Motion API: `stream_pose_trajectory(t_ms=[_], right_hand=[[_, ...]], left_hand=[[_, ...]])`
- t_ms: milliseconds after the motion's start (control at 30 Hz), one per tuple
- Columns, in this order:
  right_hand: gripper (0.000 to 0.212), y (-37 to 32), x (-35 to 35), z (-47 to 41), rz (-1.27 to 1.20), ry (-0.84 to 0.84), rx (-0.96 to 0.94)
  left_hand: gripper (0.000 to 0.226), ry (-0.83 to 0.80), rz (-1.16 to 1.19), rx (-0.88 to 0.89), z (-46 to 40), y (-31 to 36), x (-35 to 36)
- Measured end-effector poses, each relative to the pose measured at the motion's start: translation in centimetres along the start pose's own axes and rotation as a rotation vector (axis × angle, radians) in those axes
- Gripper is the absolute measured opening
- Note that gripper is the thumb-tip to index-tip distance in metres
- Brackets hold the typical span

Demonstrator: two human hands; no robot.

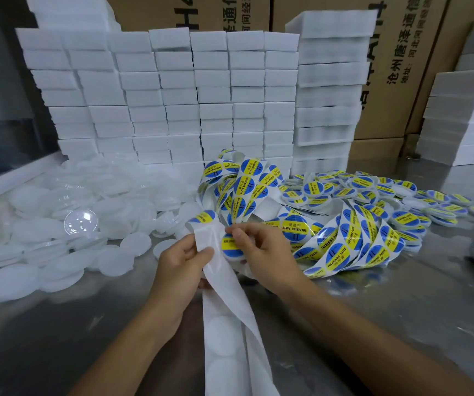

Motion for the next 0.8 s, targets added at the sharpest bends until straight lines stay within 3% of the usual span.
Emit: stream_pose_trajectory(t_ms=[133,233,300,400,500,667,733,767,800], right_hand=[[0.031,-0.1,-0.6,-0.3,-0.112,0.010,-0.006],[0.015,-0.2,-3.3,-1.3,-0.101,0.113,0.013],[0.007,0.7,-6.0,-2.8,-0.171,0.197,0.093],[0.018,3.5,-10.5,-5.4,-0.291,0.363,0.251],[0.024,6.7,-14.3,-8.0,-0.233,0.527,0.354],[0.034,11.5,-17.7,-10.1,-0.259,0.623,0.545],[0.028,12.2,-18.3,-10.0,-0.118,0.582,0.582],[0.022,12.7,-18.2,-9.1,0.077,0.547,0.692],[0.017,12.9,-18.4,-9.5,0.518,0.446,0.697]], left_hand=[[0.028,0.070,0.006,0.011,-0.2,-0.1,-0.9],[0.034,0.087,0.005,0.037,-0.3,0.2,-1.2],[0.041,0.075,-0.007,0.059,-0.3,0.5,-1.2],[0.049,0.059,-0.019,0.053,-0.2,0.4,-0.9],[0.059,0.041,-0.055,0.049,-0.1,0.3,-0.5],[0.072,0.027,-0.080,0.049,-0.1,0.4,-0.3],[0.075,0.005,-0.086,0.049,0.0,0.5,-0.2],[0.076,-0.007,-0.089,0.050,0.0,0.5,-0.1],[0.076,-0.017,-0.092,0.050,0.1,0.6,-0.1]])
Point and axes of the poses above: each hand's wrist, its own z-axis away from the middle knuckle, its own x-axis out of the palm, y = z × x, the point moved 6 cm from there along -z, towards the middle knuckle, and after that the axes turned 14 degrees about z, right-handed, at the moved point
